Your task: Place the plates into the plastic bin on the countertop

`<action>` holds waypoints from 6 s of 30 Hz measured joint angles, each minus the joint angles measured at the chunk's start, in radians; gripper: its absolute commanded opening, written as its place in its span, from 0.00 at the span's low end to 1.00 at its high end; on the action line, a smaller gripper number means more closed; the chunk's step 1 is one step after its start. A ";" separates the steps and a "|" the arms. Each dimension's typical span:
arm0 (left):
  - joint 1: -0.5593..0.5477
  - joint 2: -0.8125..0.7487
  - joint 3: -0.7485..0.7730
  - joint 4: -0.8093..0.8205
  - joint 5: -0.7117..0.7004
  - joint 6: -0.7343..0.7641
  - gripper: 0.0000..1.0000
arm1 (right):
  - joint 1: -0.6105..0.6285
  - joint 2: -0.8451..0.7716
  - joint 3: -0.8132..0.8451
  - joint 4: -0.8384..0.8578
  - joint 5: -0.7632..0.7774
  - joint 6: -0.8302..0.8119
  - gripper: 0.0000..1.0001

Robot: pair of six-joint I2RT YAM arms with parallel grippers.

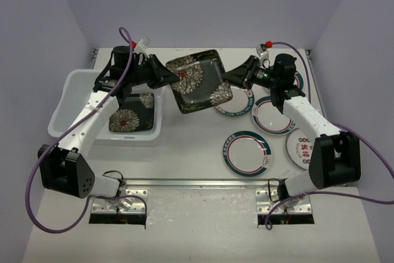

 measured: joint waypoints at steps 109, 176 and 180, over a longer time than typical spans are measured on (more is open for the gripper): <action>0.227 -0.341 -0.082 -0.325 -0.576 -0.072 1.00 | 0.135 0.025 0.046 -0.638 0.436 -0.438 0.95; 0.100 -0.369 -0.009 -0.419 -0.230 0.191 1.00 | 0.097 0.165 0.428 -0.438 0.535 -0.066 0.00; 0.095 -0.331 -0.025 -0.286 -0.010 0.176 1.00 | 0.114 0.079 0.369 -0.583 0.391 -0.213 0.00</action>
